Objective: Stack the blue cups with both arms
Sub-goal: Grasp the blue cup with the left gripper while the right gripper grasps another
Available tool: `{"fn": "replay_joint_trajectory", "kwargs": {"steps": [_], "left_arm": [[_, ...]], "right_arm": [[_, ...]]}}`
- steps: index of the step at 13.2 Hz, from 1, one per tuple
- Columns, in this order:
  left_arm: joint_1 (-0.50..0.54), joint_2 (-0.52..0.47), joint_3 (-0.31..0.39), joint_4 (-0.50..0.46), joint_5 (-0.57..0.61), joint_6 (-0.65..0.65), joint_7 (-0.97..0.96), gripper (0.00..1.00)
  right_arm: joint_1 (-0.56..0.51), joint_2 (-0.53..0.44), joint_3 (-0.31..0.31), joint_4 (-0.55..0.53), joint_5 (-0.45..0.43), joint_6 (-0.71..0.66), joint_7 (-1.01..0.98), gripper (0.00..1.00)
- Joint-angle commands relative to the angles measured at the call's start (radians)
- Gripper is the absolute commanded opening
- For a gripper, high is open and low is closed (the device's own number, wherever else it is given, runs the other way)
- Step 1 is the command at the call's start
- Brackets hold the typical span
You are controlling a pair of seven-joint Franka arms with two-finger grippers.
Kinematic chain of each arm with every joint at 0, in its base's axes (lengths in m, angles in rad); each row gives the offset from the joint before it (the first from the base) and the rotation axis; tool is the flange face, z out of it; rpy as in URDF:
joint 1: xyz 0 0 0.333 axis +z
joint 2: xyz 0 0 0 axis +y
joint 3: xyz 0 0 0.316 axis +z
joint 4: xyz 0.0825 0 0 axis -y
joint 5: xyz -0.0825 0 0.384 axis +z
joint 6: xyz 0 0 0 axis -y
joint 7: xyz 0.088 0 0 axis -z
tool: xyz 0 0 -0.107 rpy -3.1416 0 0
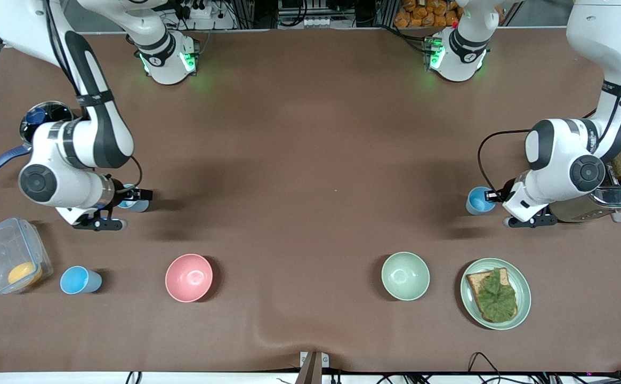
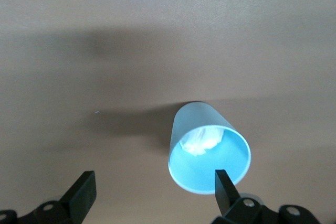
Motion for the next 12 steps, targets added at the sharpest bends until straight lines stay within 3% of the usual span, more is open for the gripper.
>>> {"fn": "replay_joint_trajectory", "kwargs": {"steps": [1, 4, 5, 6, 8, 9, 12], "left_arm": [[0.001, -0.012, -0.005, 0.013, -0.021, -0.002, 0.007, 0.0], [0.002, -0.08, -0.049, 0.034, -0.023, -0.067, -0.019, 0.0], [0.002, -0.098, -0.068, 0.069, -0.023, -0.127, -0.04, 0.0], [0.002, -0.115, -0.085, 0.111, -0.024, -0.188, -0.045, 0.0], [-0.001, -0.121, -0.146, 0.21, -0.026, -0.299, -0.098, 0.0], [-0.001, -0.123, -0.193, 0.252, -0.024, -0.354, -0.169, 0.0], [-0.005, -0.117, -0.353, 0.376, -0.015, -0.474, -0.374, 0.0]], "right_arm": [[-0.01, -0.007, 0.005, -0.036, 0.006, 0.03, -0.015, 1.0], [-0.018, 0.022, 0.005, -0.036, 0.006, 0.041, -0.047, 1.0], [-0.027, 0.037, 0.005, -0.033, 0.006, 0.043, -0.053, 0.92], [-0.029, 0.044, 0.005, -0.033, 0.006, 0.049, -0.056, 0.73], [-0.026, 0.047, 0.005, -0.03, 0.006, 0.047, -0.053, 0.05], [-0.026, 0.047, 0.005, -0.027, 0.006, 0.046, -0.053, 0.0], [-0.018, 0.051, 0.005, -0.013, 0.006, 0.038, -0.055, 0.0]]}}
